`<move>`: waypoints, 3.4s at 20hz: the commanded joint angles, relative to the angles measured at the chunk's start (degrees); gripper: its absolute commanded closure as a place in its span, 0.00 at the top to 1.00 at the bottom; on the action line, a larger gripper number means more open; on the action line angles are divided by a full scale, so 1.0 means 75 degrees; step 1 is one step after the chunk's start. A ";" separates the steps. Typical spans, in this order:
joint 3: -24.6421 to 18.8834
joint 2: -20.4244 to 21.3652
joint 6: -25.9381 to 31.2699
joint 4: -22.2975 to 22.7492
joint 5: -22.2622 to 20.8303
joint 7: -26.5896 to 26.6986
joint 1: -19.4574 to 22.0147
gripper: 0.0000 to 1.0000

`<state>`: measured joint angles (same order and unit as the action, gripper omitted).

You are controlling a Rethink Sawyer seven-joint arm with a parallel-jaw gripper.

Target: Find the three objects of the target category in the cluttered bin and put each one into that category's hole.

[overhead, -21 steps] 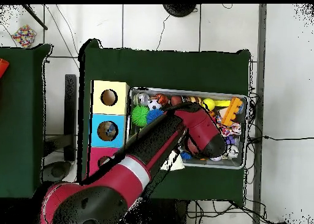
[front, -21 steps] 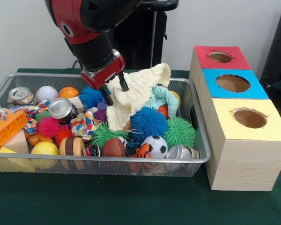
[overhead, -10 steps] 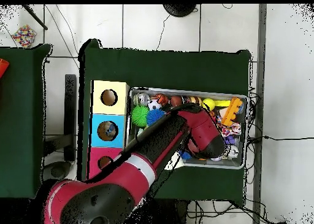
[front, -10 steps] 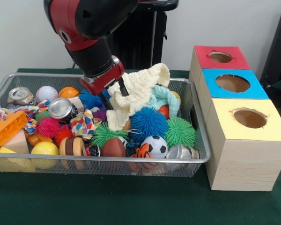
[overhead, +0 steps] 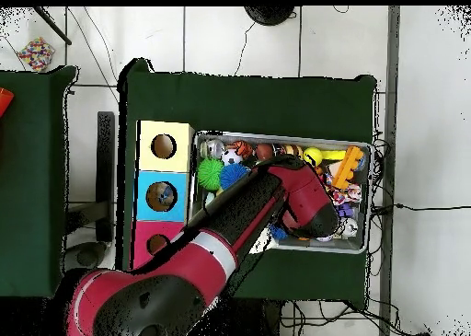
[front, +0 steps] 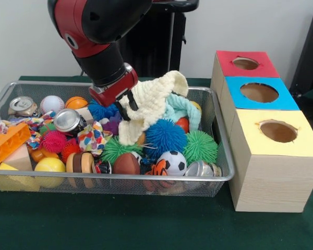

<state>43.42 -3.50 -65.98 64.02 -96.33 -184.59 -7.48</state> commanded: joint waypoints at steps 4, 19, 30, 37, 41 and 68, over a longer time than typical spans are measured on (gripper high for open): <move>-0.1596 -0.0472 0.0316 -0.0576 0.0479 -0.0572 0.0039 0.00; -0.0744 -0.0063 -0.0603 -0.0751 -0.0579 -0.0641 0.0168 0.00; 0.0115 -0.0487 -0.0594 -0.1626 -0.1582 -0.2011 0.0009 0.00; 0.1038 -0.1455 0.0478 -0.1605 -0.2242 -0.1258 -0.0230 0.00; 0.1584 -0.1993 0.0499 -0.1637 -0.2840 -0.1014 -0.0344 0.00; 0.2842 -0.3199 0.2832 -0.1157 -0.3474 0.0086 -0.0609 0.00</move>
<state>66.44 -24.21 -49.82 56.85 -122.67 -184.59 -12.18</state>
